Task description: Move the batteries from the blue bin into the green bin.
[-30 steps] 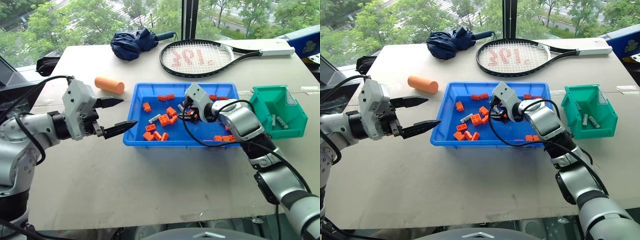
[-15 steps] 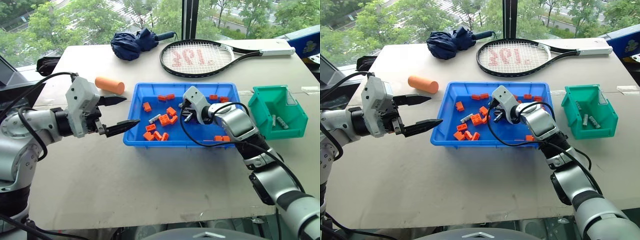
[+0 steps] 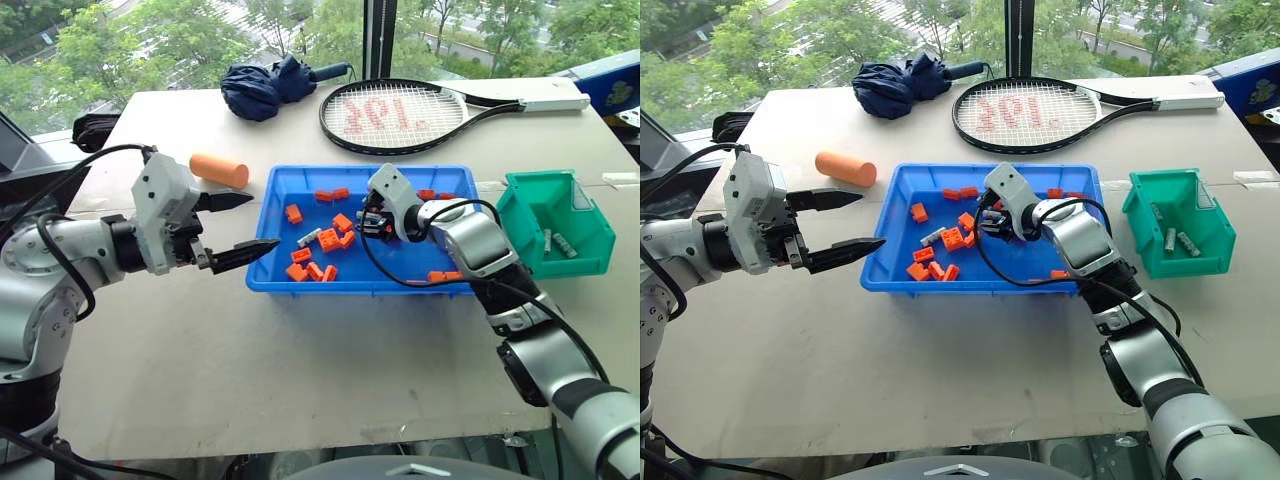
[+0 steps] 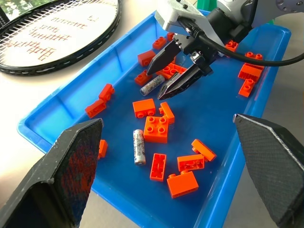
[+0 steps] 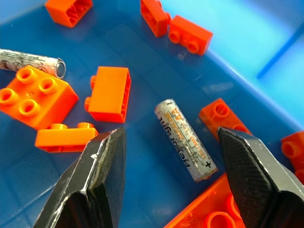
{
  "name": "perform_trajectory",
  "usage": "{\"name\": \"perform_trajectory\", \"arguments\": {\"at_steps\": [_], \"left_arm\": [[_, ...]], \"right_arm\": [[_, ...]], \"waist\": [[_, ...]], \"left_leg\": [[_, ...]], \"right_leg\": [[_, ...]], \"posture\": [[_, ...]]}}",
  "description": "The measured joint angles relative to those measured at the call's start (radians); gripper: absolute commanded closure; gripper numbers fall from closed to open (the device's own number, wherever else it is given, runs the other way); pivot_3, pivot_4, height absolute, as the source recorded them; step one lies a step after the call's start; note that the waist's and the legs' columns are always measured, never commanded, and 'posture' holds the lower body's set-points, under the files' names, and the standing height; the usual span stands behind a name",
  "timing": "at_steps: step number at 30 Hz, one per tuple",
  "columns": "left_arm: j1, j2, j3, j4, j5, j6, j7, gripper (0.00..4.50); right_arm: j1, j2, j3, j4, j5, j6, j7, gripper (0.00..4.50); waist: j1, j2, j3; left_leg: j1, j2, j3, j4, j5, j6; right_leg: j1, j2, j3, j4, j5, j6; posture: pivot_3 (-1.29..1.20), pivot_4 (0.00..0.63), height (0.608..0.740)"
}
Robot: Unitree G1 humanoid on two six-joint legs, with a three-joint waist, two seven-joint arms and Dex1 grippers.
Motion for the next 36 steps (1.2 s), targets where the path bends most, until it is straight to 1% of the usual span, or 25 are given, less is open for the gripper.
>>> {"name": "perform_trajectory", "arguments": {"at_steps": [2,5,6,8,9,10,14,16,17,20,22,25,26,28,30,32,33,36], "left_arm": [[-0.003,0.001,0.000,0.000,0.000,0.000,-0.001,0.00],[-0.003,0.002,0.000,0.000,0.000,0.000,-0.002,0.00],[-0.003,0.002,0.000,0.000,0.000,0.000,-0.002,0.00],[-0.003,0.003,0.000,0.000,0.001,0.000,-0.002,0.00],[-0.003,0.003,0.000,0.000,0.000,0.000,-0.002,0.00],[-0.003,0.003,0.000,0.000,0.000,0.000,-0.003,0.00],[-0.014,0.003,-0.003,0.000,0.000,0.000,-0.004,0.00],[-0.032,0.003,-0.019,0.002,0.000,0.000,-0.010,0.00],[-0.042,0.002,-0.030,0.003,-0.001,0.000,-0.012,0.00],[-0.104,-0.018,-0.069,0.009,-0.014,0.004,-0.009,0.00],[-0.171,-0.061,-0.102,0.009,-0.038,0.013,0.001,0.00],[-0.281,-0.141,-0.181,0.012,-0.078,0.032,0.013,0.00],[-0.283,-0.143,-0.183,0.012,-0.080,0.032,0.013,0.00],[-0.343,-0.185,-0.229,0.030,-0.081,0.039,0.011,0.00],[-0.424,-0.238,-0.280,0.071,-0.079,0.037,-0.003,0.00],[-0.460,-0.261,-0.303,0.100,-0.078,0.031,-0.014,0.00],[-0.486,-0.289,-0.316,0.117,-0.078,0.029,-0.021,0.00],[-0.514,-0.322,-0.346,0.127,-0.079,0.023,-0.039,0.00]], "right_arm": [[-0.005,0.003,0.000,0.022,0.000,0.000,0.004,1.49],[-0.014,0.005,0.000,0.038,0.001,-0.001,0.022,2.23],[-0.014,0.006,0.000,0.039,0.000,-0.002,0.024,2.64],[-0.014,0.008,0.000,0.041,0.000,-0.002,0.032,3.61],[-0.014,0.009,0.000,0.042,0.000,-0.004,0.037,4.22],[-0.015,0.009,0.000,0.042,0.000,-0.007,0.040,4.44],[-0.015,0.005,0.000,0.039,-0.002,-0.008,0.040,4.44],[-0.014,-0.010,-0.009,0.006,0.000,0.004,0.040,4.44],[-0.010,-0.022,-0.019,-0.027,0.004,0.015,0.040,4.44],[0.004,-0.088,-0.084,-0.208,0.038,0.093,0.043,4.44],[0.036,-0.138,-0.153,-0.341,0.067,0.169,0.039,4.44],[0.099,-0.260,-0.309,-0.576,0.117,0.331,0.020,4.44],[0.101,-0.265,-0.316,-0.583,0.119,0.337,0.019,4.44],[0.159,-0.351,-0.384,-0.654,0.127,0.390,0.018,4.44],[0.256,-0.466,-0.495,-0.699,0.130,0.447,0.018,4.44],[0.317,-0.532,-0.571,-0.707,0.123,0.465,0.016,4.44],[0.364,-0.570,-0.610,-0.710,0.119,0.460,0.016,4.44],[0.462,-0.608,-0.668,-0.697,0.115,0.431,0.010,4.44]], "waist": [[0.000,0.000,0.000],[0.000,0.000,0.000],[0.000,0.000,0.000],[0.000,0.000,0.000],[0.000,0.000,0.000],[0.000,0.000,0.000],[0.000,0.000,0.000],[0.001,0.000,0.000],[0.004,0.000,0.000],[0.009,0.000,0.000],[0.018,0.000,0.000],[0.028,0.000,0.000],[0.028,0.000,0.000],[0.031,-0.001,0.000],[0.042,-0.001,0.000],[0.038,-0.001,0.000],[0.034,-0.001,0.000],[0.022,-0.001,0.000]], "left_leg": [[0.000,0.000,0.000,0.000,0.000,0.000],[0.000,0.000,0.000,0.000,0.000,0.000],[0.000,0.000,0.000,0.000,0.000,0.000],[0.000,0.000,0.000,0.000,0.000,0.000],[0.000,0.000,0.000,0.000,0.000,0.000],[0.000,0.000,0.000,0.000,0.000,0.000],[0.000,0.000,0.000,0.000,0.000,0.000],[0.000,0.000,0.000,0.000,0.000,0.000],[-0.001,0.000,0.000,0.000,0.000,0.000],[-0.001,0.000,0.000,0.001,0.000,0.000],[-0.002,-0.001,-0.001,0.001,0.000,0.000],[-0.002,-0.001,0.000,0.002,0.000,0.000],[-0.002,-0.001,0.001,0.002,0.000,0.000],[-0.001,0.000,0.002,0.002,0.000,0.000],[-0.002,-0.001,0.002,0.002,0.000,0.001],[-0.001,-0.001,0.005,0.002,0.000,0.001],[0.000,-0.001,0.006,0.002,-0.001,0.001],[0.002,0.001,0.009,0.001,-0.001,0.002]], "right_leg": [[0.000,0.000,0.000,0.000,0.000,0.000],[0.000,0.000,0.000,0.000,0.000,0.000],[0.000,0.000,0.000,0.000,0.000,0.000],[0.000,0.000,0.000,0.000,0.000,0.000],[0.000,0.000,0.000,0.000,0.000,0.000],[0.000,0.000,0.000,0.000,0.000,0.000],[0.000,0.000,0.000,0.000,0.000,0.000],[0.000,0.000,0.000,0.000,0.000,0.000],[0.000,0.000,0.000,0.000,0.000,0.000],[0.000,0.000,0.000,0.000,0.000,0.000],[0.000,-0.001,-0.001,0.000,0.000,0.000],[0.000,0.000,0.000,0.000,0.001,0.001],[0.000,0.000,0.000,0.000,0.001,0.001],[0.000,0.000,0.001,0.001,0.001,0.001],[0.001,0.000,0.000,0.000,0.001,0.001],[0.001,0.000,0.003,0.000,0.001,0.002],[0.001,0.000,0.003,0.000,0.001,0.002],[0.001,0.001,0.007,0.001,0.001,0.002]], "posture": [[0.00,0.150,0.740],[0.00,0.150,0.740],[0.00,0.150,0.740],[0.00,0.150,0.740],[0.00,0.150,0.740],[0.00,0.150,0.740],[0.00,0.150,0.740],[0.00,0.150,0.740],[0.00,0.150,0.740],[0.00,0.150,0.740],[0.00,0.150,0.740],[0.00,0.150,0.740],[0.00,0.150,0.740],[0.00,0.150,0.740],[0.00,0.150,0.740],[0.00,0.150,0.740],[0.00,0.150,0.740],[0.00,0.150,0.740]]}}
